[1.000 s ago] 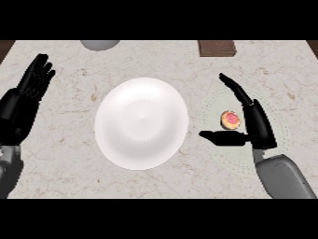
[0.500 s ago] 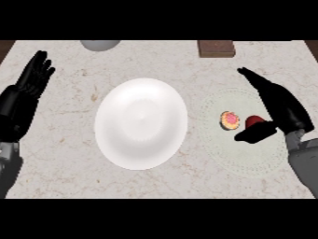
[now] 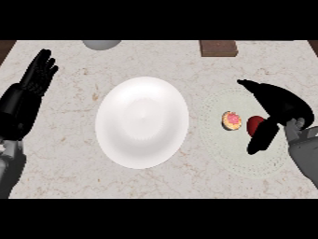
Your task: Pick the tomato from the placemat and place it in the plate
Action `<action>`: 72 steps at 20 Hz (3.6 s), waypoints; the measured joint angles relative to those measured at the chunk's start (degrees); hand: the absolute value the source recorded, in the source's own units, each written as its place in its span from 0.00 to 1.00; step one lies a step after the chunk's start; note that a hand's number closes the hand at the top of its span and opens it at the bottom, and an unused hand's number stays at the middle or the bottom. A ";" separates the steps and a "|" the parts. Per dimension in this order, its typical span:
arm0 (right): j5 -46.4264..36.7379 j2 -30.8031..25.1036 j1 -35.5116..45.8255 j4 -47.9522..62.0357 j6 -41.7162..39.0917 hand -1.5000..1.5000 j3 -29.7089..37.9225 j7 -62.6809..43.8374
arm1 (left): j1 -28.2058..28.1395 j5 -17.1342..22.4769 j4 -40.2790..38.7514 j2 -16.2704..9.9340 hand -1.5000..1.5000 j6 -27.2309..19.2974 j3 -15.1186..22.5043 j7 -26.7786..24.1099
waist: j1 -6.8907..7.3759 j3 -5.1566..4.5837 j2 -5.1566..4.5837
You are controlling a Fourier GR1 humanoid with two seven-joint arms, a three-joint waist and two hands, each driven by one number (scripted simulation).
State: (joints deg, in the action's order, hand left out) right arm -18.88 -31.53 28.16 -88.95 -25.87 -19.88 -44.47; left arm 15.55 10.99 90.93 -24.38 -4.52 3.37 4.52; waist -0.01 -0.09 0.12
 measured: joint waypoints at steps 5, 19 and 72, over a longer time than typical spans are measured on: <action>-3.40 1.21 -0.77 0.57 -2.79 0.00 1.05 -1.75 | 0.14 -1.07 -0.68 0.75 0.50 1.55 -1.50 -0.18 | 0.07 0.06 -0.08; -13.98 3.45 -2.73 10.54 -5.92 0.00 4.82 2.70 | 1.46 -3.97 -1.80 3.91 0.50 4.20 -4.31 0.16 | 0.13 0.09 -0.14; -8.45 6.21 -10.45 -13.29 11.05 1.00 15.23 42.44 | 0.23 -8.04 1.84 8.27 0.50 7.80 -8.45 3.32 | -0.58 0.04 0.14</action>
State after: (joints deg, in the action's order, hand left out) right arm -27.34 -25.32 17.71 -102.24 -14.82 -4.65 -2.02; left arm 15.77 2.95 92.77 -16.11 3.29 -5.07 7.84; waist -0.59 -0.06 0.26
